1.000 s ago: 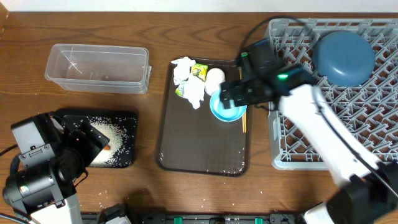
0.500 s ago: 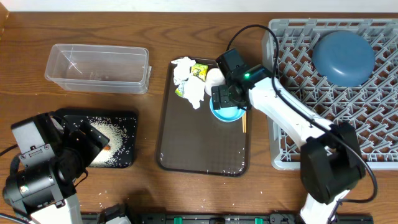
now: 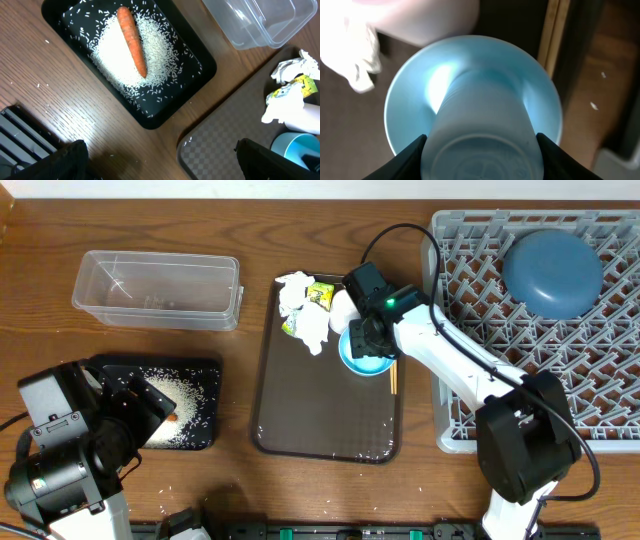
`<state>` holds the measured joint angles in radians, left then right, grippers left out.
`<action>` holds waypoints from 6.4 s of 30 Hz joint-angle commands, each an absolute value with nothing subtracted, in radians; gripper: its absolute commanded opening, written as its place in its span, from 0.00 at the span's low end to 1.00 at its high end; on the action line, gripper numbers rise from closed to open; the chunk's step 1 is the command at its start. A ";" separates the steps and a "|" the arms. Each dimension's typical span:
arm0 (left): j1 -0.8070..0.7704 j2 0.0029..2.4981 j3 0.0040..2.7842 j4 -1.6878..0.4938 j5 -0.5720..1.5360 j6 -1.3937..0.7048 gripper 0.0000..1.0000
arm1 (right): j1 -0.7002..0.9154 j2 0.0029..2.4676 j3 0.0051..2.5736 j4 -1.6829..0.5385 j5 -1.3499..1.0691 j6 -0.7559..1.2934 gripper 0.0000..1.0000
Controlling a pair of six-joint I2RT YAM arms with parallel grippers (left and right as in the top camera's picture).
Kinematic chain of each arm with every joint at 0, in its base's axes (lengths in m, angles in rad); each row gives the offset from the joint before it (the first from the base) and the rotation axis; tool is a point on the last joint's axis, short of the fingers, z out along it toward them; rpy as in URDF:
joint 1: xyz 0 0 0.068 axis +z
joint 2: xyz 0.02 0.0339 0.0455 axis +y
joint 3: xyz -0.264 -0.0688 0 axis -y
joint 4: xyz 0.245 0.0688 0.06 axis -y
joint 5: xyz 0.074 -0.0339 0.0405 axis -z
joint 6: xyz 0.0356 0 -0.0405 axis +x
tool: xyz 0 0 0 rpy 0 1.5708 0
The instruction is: Sort waste into correct bins and load items into the dishwasher rack
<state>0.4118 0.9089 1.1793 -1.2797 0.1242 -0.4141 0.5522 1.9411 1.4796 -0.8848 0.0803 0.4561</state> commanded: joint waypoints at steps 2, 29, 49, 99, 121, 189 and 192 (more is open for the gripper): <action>0.416 0.909 1.176 -1.283 0.112 -0.404 0.96 | 0.512 1.807 1.588 -0.956 0.105 0.431 0.48; 0.416 0.909 1.176 -1.283 0.112 -0.404 0.97 | -0.453 1.757 1.704 -1.016 0.086 0.295 0.58; 0.416 0.909 1.176 -1.283 0.112 -0.404 0.97 | -0.487 1.806 1.705 -1.086 -0.034 0.294 0.87; 0.416 0.909 1.176 -1.283 0.112 -0.404 0.96 | 0.524 2.160 1.704 -0.616 -0.015 0.377 0.96; 0.416 0.909 1.176 -1.283 0.112 -0.404 0.97 | 0.532 2.162 1.703 -0.652 0.000 0.382 0.78; 0.416 0.909 1.176 -1.283 0.112 -0.404 0.97 | -0.386 1.669 1.705 -1.156 0.003 0.250 0.51; 0.416 0.909 1.176 -1.283 0.112 -0.404 0.97 | -0.385 1.669 1.627 -1.112 -0.001 0.250 0.52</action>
